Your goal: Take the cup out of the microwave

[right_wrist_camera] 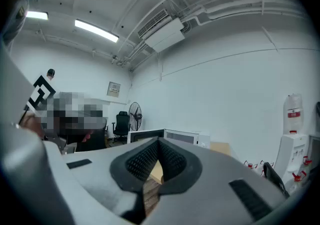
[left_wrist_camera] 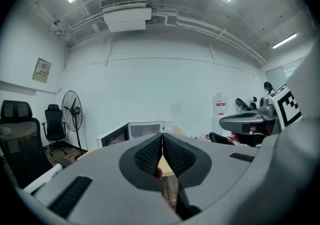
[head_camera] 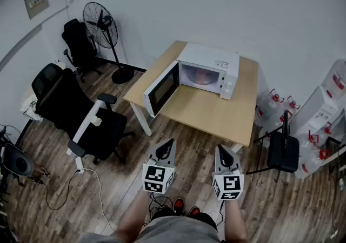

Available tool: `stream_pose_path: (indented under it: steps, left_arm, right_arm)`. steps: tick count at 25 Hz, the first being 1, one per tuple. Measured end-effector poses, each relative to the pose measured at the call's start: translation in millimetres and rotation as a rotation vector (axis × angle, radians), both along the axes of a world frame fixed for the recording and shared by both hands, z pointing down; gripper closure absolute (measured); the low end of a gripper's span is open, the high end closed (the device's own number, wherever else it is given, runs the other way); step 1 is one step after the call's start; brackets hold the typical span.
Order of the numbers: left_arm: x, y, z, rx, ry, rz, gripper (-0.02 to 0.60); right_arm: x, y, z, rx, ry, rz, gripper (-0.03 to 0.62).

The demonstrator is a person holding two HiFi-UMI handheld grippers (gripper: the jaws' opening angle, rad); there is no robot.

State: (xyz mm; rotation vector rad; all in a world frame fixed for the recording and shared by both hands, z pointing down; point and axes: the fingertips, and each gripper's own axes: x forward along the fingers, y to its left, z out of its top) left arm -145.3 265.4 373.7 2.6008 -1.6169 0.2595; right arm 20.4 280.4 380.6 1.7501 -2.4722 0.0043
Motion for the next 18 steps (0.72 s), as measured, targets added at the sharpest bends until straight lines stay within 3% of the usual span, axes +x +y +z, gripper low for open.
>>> stream_pose_path:
  steps: [18]
  left_arm:
    - [-14,-36,3,0.008,-0.002,0.004,0.558]
  right_arm:
    - [-17,-35,5,-0.002,-0.001,0.000,0.576]
